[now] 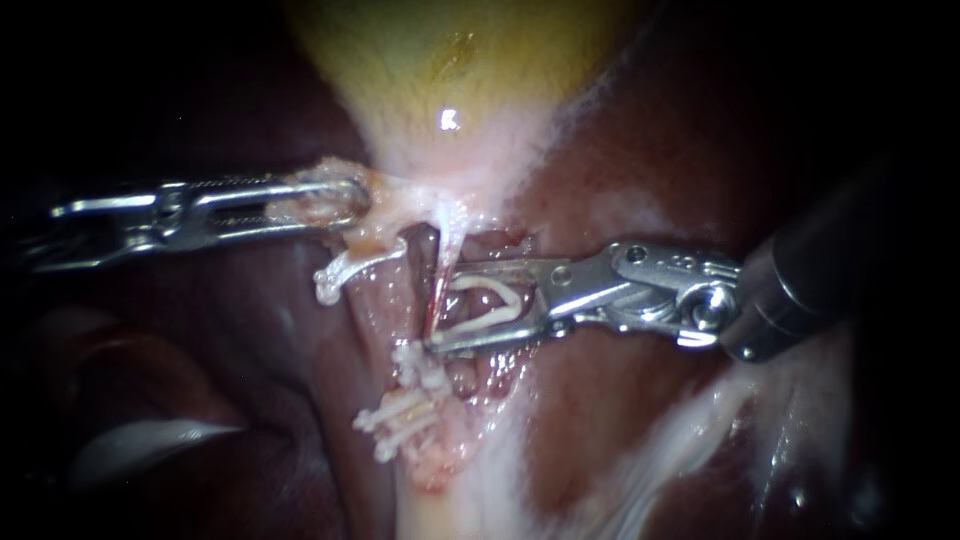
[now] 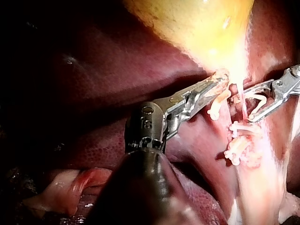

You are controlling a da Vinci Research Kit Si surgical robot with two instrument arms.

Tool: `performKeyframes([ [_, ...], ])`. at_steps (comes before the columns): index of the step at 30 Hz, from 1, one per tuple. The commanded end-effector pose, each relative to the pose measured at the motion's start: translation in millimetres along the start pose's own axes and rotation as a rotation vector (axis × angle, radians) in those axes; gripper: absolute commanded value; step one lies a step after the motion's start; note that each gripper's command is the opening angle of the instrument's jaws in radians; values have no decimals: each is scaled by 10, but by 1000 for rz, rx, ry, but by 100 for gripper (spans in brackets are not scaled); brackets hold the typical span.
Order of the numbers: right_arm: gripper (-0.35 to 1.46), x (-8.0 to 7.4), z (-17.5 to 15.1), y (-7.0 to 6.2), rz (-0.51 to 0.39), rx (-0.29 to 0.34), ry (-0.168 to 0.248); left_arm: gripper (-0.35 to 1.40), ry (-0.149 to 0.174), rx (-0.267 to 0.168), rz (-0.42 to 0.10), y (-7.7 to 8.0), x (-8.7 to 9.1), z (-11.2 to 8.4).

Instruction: Clipping third clip right tube

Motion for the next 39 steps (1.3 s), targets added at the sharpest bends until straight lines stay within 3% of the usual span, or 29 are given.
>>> performKeyframes([
  [1,50,0,0,0,9,5,9,-35,0,0,0,0,0,0],
  [14,50,1,0,-1,64,35,40,-35,0,0,0,0,0,-1],
  [17,50,5,-1,1,76,41,70,-35,0,0,0,0,0,-1],
  [29,49,11,1,-2,141,94,110,-35,0,1,0,0,0,-1],
  [39,47,11,9,-2,169,121,111,-35,0,1,0,0,0,-1],
])
